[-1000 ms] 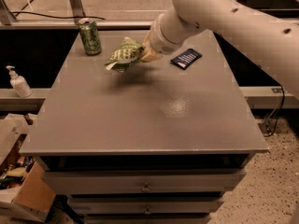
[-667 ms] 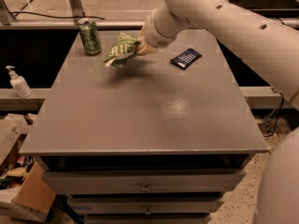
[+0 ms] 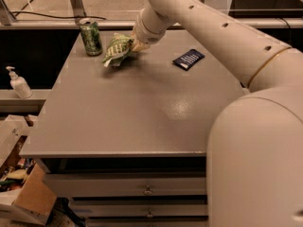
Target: Move green jalapeno chip bag near green can
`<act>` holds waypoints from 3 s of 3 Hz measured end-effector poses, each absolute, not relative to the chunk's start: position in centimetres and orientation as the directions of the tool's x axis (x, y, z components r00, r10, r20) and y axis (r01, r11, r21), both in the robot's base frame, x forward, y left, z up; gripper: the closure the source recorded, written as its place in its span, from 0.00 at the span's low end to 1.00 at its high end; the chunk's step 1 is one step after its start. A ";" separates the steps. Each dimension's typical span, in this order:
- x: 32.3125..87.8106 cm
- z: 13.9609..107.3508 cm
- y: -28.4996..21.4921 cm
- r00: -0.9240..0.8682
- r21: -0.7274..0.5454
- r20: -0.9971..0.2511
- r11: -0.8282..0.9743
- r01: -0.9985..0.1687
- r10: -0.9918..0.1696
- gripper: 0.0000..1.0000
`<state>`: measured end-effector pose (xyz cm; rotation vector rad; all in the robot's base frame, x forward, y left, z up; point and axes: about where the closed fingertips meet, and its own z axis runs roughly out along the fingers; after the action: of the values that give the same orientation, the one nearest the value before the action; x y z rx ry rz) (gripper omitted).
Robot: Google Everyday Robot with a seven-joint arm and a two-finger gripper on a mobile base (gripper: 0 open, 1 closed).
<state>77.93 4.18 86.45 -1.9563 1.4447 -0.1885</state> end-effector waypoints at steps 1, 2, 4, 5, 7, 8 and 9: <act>80.4 85.3 5.2 0.360 -0.590 -0.263 -0.146 -0.794 -0.895 1.00; 81.8 84.7 5.8 0.341 -0.582 -0.269 -0.130 -0.803 -0.901 0.83; 82.4 84.7 6.9 0.327 -0.574 -0.309 -0.099 -0.813 -0.893 0.37; 82.2 85.2 7.4 0.333 -0.576 -0.323 -0.095 -0.812 -0.886 0.13; 81.0 86.2 7.1 0.337 -0.573 -0.355 -0.082 -0.815 -0.872 0.00; 79.0 87.2 5.3 0.312 -0.547 -0.443 -0.022 -0.837 -0.841 0.00; 76.1 88.9 3.0 0.243 -0.493 -0.581 0.099 -0.864 -0.777 0.00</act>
Offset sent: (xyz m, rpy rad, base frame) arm 0.0569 0.0197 -0.0154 -0.0048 0.0226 -0.0568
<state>76.14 3.02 88.91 -1.6798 1.5387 0.1319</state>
